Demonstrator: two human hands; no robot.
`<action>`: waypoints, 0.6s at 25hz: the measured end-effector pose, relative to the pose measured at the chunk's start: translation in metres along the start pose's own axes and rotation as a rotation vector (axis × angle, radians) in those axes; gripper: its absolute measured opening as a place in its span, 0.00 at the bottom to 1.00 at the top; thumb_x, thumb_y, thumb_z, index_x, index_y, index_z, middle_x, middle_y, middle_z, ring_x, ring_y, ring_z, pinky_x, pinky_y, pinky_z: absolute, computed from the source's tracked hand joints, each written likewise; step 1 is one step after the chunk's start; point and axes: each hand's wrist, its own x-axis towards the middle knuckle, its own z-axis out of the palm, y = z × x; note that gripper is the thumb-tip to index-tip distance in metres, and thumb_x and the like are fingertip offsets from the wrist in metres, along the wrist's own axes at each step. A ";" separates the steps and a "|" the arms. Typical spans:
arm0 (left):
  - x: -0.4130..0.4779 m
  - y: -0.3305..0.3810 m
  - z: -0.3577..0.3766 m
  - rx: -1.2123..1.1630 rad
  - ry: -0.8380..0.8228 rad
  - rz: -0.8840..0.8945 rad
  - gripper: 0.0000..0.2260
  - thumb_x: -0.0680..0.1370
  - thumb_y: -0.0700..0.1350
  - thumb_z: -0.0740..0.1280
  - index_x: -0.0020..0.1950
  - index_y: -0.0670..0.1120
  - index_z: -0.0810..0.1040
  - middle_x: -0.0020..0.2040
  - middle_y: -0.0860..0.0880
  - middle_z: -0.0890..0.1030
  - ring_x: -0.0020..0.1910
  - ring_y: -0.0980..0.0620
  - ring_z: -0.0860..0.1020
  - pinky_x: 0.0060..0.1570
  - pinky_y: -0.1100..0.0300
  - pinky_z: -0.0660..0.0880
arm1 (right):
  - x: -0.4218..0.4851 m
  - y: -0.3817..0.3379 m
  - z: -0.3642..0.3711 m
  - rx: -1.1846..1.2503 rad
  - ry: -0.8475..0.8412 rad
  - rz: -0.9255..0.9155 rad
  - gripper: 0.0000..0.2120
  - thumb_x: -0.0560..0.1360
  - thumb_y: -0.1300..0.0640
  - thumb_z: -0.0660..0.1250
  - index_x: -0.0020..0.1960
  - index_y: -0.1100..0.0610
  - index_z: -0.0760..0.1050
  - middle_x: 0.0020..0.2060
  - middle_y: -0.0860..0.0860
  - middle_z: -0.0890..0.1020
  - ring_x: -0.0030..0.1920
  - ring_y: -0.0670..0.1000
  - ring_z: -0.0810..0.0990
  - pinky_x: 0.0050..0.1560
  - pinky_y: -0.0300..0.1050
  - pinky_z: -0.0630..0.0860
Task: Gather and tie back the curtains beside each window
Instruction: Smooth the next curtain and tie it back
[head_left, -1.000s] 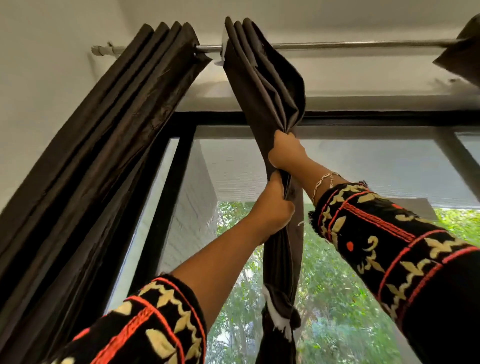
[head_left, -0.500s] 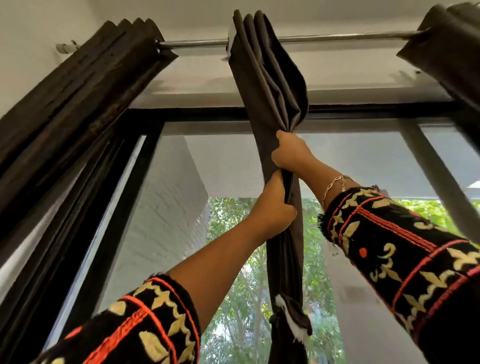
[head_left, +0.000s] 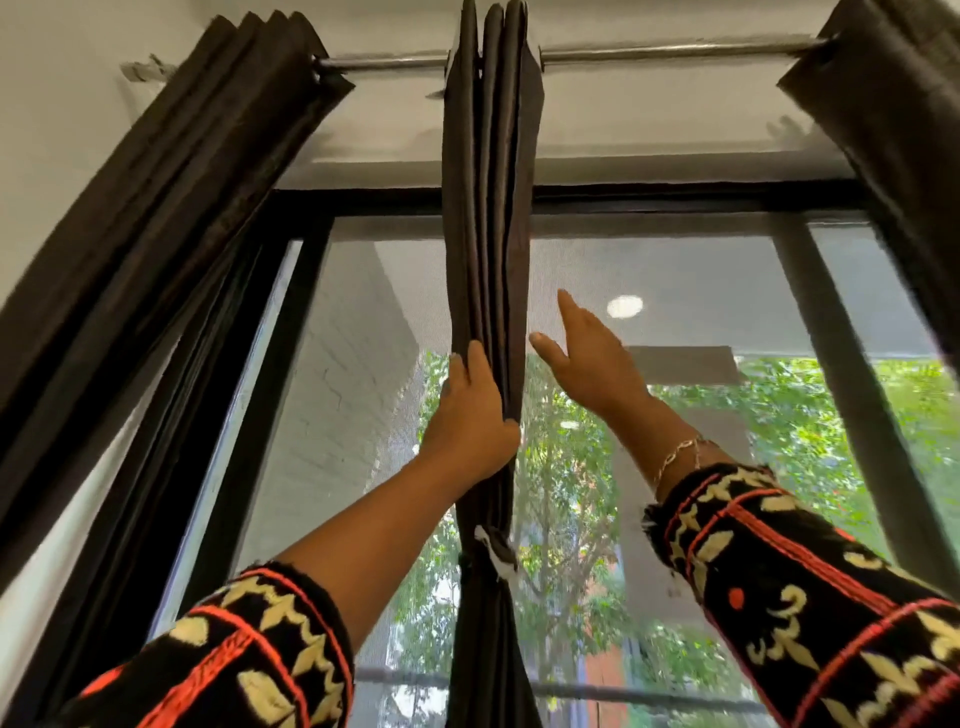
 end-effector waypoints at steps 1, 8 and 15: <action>-0.012 0.000 -0.003 0.063 0.002 0.004 0.38 0.78 0.44 0.62 0.75 0.44 0.36 0.77 0.43 0.40 0.76 0.44 0.46 0.72 0.48 0.57 | -0.013 0.000 -0.002 -0.042 -0.028 0.017 0.31 0.80 0.46 0.54 0.76 0.55 0.46 0.75 0.57 0.55 0.74 0.57 0.55 0.71 0.52 0.56; -0.102 0.007 -0.022 0.452 -0.008 0.086 0.33 0.80 0.58 0.52 0.76 0.44 0.39 0.77 0.42 0.42 0.76 0.44 0.44 0.72 0.44 0.49 | -0.103 -0.018 -0.034 -0.163 -0.161 0.079 0.31 0.79 0.44 0.53 0.76 0.53 0.46 0.76 0.57 0.49 0.75 0.57 0.49 0.72 0.53 0.54; -0.213 0.013 -0.012 0.510 -0.144 0.112 0.34 0.79 0.60 0.49 0.75 0.44 0.36 0.76 0.42 0.37 0.75 0.44 0.39 0.72 0.48 0.38 | -0.218 -0.033 -0.062 -0.203 -0.282 0.142 0.31 0.79 0.44 0.54 0.76 0.54 0.46 0.76 0.58 0.49 0.75 0.58 0.49 0.72 0.52 0.54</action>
